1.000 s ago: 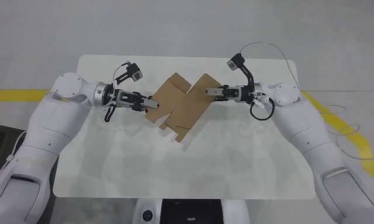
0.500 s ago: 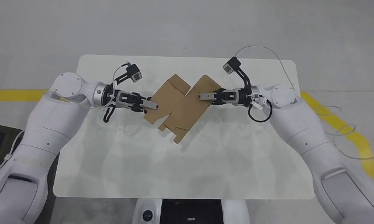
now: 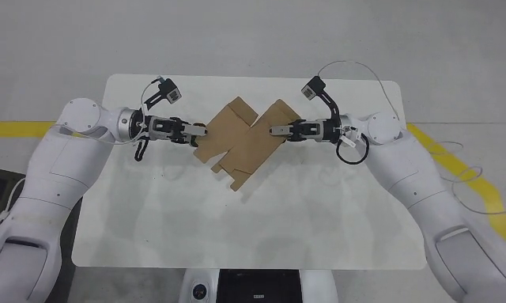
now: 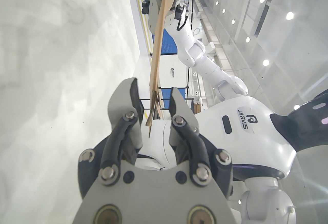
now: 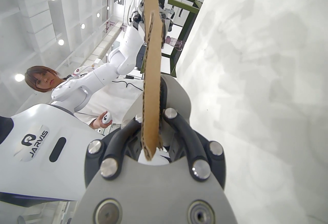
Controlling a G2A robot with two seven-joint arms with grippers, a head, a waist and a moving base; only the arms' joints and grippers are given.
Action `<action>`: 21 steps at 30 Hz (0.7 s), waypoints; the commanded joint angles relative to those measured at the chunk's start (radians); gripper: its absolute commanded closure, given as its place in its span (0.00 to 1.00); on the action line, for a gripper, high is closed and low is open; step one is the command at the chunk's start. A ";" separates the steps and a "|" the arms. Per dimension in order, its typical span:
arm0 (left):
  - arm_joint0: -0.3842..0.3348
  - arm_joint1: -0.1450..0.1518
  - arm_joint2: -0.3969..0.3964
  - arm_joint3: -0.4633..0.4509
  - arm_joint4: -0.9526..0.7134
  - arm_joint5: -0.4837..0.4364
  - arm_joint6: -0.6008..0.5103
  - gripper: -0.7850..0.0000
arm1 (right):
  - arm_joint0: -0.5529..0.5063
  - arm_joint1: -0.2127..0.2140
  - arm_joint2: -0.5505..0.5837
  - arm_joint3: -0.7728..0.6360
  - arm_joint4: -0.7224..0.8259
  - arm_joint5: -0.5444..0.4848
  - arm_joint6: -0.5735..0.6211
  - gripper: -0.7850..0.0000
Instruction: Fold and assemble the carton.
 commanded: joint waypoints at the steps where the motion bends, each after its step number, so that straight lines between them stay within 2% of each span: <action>1: -0.001 -0.002 -0.013 0.028 -0.002 -0.033 0.033 0.00 | 0.005 -0.001 0.002 0.017 -0.010 -0.018 -0.018 1.00; 4: 0.003 -0.010 -0.018 0.063 -0.004 -0.073 0.086 0.00 | 0.011 -0.005 0.004 0.038 -0.016 -0.046 -0.046 1.00; 9: 0.017 -0.027 -0.005 0.066 0.004 -0.076 0.186 0.00 | 0.022 -0.018 0.005 0.067 -0.021 -0.077 -0.078 1.00; 21: 0.037 -0.051 -0.006 0.010 -0.021 -0.058 0.211 0.00 | 0.041 -0.052 -0.003 0.111 -0.123 -0.088 -0.197 1.00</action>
